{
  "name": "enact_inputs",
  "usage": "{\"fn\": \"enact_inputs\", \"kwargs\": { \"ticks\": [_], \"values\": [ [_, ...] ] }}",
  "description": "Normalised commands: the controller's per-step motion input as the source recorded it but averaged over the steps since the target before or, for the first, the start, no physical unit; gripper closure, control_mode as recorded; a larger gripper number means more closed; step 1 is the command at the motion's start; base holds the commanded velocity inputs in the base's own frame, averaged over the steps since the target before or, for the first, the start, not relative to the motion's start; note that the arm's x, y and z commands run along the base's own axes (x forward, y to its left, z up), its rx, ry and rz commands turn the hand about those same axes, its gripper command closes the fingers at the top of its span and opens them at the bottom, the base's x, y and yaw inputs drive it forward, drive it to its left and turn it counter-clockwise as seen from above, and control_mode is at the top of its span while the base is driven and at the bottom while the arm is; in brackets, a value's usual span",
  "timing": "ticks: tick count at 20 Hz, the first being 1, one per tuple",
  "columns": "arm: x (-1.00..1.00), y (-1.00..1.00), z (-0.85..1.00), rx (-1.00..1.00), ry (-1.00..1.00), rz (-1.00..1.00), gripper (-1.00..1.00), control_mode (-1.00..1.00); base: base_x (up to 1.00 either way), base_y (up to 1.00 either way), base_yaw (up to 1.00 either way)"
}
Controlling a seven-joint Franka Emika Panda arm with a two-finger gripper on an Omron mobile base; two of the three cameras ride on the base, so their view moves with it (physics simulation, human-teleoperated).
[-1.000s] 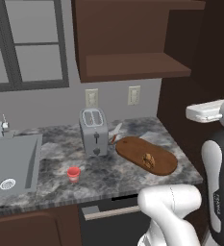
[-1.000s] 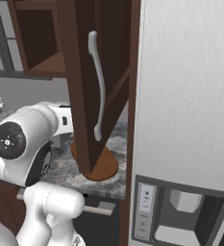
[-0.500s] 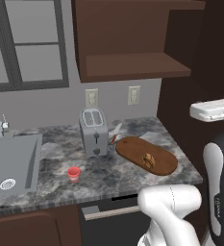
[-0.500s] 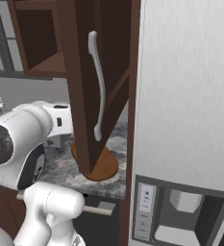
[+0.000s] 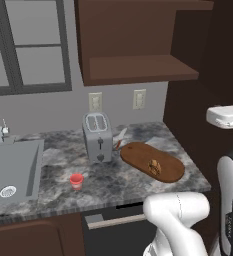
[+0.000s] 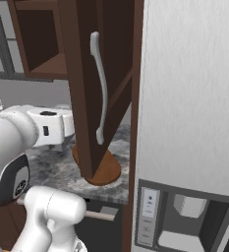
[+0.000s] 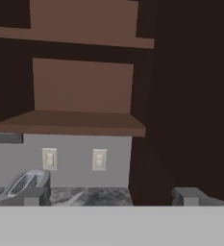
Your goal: Pick the bread, place it on the cutting board, pick the jam, place it on the counter, and close the cabinet.
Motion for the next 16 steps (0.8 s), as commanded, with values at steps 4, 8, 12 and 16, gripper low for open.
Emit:
{"fn": "enact_inputs", "kwargs": {
  "ticks": [4, 8, 12, 16],
  "values": [
    [-0.41, 0.0, 0.0, 0.0, -0.04, -0.02, -1.0, -1.0, 0.0, 0.0, 0.0],
    [-0.44, 0.0, 0.0, 0.0, -0.04, 0.0, -1.0, -1.0, 0.0, 0.0, 0.0],
    [-0.42, 0.0, 0.0, 0.0, -0.03, 0.0, -1.0, -1.0, 0.0, 0.0, 0.0],
    [-0.21, 0.0, 0.0, 0.0, -0.04, 0.0, -1.0, -1.0, 0.0, 0.0, 0.0]
  ]
}}
